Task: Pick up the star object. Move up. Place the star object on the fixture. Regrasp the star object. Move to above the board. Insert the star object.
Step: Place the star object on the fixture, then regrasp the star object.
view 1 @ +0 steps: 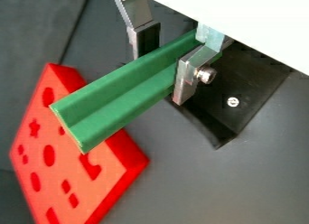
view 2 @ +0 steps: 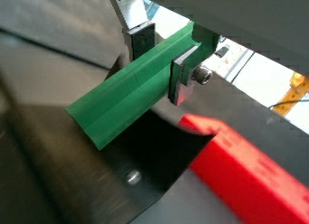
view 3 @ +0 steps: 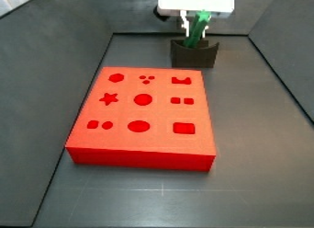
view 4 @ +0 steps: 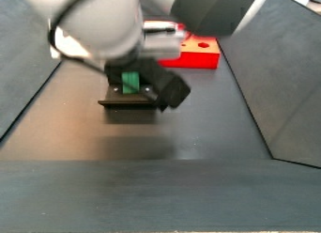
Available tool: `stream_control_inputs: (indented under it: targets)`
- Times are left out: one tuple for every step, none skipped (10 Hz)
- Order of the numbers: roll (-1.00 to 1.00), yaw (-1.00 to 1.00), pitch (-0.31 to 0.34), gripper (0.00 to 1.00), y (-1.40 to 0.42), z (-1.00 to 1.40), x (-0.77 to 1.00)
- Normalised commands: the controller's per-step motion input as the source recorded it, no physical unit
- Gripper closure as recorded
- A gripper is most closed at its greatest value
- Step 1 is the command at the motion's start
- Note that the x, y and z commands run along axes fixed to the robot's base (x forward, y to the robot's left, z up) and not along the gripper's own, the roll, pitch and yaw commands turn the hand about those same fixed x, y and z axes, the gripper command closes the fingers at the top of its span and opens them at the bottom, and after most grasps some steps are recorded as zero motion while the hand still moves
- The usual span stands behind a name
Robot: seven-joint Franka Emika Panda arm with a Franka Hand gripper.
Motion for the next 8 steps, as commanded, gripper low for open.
stream_control_inputs:
  targets:
    - [-0.18, -0.18, -0.035, 1.00, 0.08, -0.59, 0.12]
    - [-0.17, -0.16, -0.049, 1.00, 0.07, -0.47, 0.11]
    - [-0.15, -0.12, -0.063, 1.00, 0.07, -0.30, 0.08]
    - [-0.15, -0.09, -0.070, 1.00, 0.06, -0.25, 0.08]
    - [-0.14, -0.06, -0.071, 1.00, 0.07, -0.24, 0.08]
    - [-0.14, -0.05, -0.070, 1.00, 0.07, -0.24, 0.08]
    - [0.00, 0.00, 0.000, 0.00, 0.00, 0.00, 0.00]
    - [-0.02, 0.01, 0.049, 0.00, 0.00, 1.00, 0.00]
